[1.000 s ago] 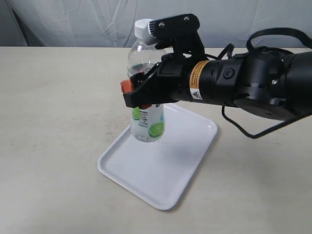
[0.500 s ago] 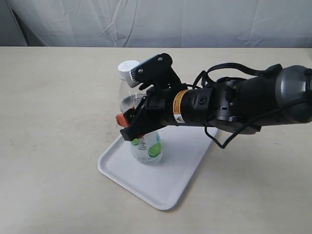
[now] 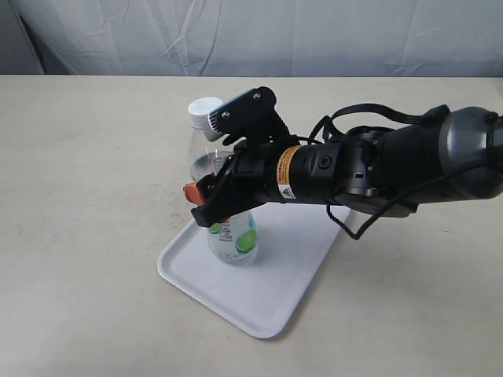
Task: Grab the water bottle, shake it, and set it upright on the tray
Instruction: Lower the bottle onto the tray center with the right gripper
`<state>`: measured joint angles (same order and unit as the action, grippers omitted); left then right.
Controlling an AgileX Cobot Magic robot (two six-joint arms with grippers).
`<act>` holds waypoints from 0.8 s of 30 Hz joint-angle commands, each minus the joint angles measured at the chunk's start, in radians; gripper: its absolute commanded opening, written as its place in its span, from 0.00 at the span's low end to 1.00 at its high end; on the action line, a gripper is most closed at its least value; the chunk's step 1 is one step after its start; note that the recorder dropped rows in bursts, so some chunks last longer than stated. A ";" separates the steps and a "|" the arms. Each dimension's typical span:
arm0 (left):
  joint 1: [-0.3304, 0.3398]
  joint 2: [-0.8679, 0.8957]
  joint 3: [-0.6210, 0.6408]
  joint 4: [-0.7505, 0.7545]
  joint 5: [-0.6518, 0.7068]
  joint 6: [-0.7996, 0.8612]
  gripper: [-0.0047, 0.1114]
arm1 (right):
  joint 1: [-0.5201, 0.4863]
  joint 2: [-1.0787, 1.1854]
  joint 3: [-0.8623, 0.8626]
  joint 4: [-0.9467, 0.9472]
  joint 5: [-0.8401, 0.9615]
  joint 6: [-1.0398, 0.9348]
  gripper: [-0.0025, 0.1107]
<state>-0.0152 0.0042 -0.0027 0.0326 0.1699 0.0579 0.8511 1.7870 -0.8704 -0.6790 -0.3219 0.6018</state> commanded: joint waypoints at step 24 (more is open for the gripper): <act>-0.007 -0.004 0.003 -0.001 -0.012 -0.003 0.06 | 0.001 -0.079 -0.003 -0.124 0.128 0.188 0.88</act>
<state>-0.0152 0.0042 -0.0027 0.0326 0.1699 0.0579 0.8511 1.7485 -0.8749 -0.8002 -0.1935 0.7830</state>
